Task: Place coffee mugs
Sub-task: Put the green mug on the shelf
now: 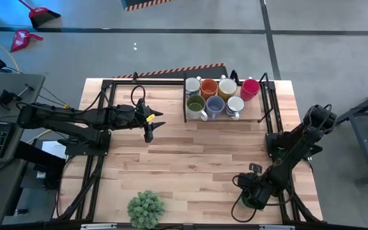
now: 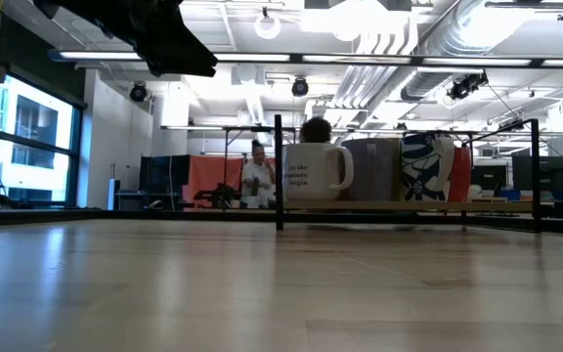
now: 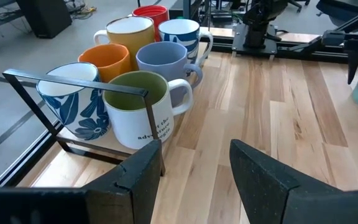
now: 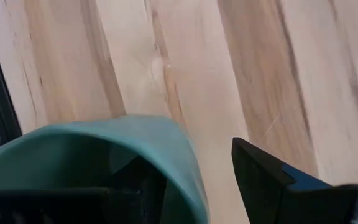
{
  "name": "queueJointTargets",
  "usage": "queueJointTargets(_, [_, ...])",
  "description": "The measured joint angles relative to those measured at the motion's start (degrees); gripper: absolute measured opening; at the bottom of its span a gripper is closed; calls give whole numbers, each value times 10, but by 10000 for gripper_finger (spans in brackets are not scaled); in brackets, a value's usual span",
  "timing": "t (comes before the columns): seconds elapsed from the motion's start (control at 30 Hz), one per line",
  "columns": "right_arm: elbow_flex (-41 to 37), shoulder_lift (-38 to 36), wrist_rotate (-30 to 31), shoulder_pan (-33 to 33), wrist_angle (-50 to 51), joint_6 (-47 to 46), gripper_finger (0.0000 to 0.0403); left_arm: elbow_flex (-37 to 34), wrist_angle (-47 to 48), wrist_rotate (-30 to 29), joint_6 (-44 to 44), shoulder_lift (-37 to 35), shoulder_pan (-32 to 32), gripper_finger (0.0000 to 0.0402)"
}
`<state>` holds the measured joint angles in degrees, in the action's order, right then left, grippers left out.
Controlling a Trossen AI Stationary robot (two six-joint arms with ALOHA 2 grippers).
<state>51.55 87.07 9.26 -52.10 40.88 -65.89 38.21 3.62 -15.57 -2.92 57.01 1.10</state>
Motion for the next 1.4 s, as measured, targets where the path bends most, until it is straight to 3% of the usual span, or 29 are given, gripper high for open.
queueJointTargets(0.5, [0,0,58,26,0,59,148,0,0,0,-39,0,0,180])
queueJointTargets(0.6, [1,0,70,42,7,48,119,0,0,0,-40,0,0,180])
queueJointTargets(0.77, [2,0,87,68,37,-16,17,0,0,0,-40,0,0,180])
queueJointTargets(1.2, [3,-9,168,119,111,-69,4,0,9,0,-40,0,0,180])
queueJointTargets(1.4, [2,-71,161,153,188,-123,1,0,44,0,-40,0,0,180])
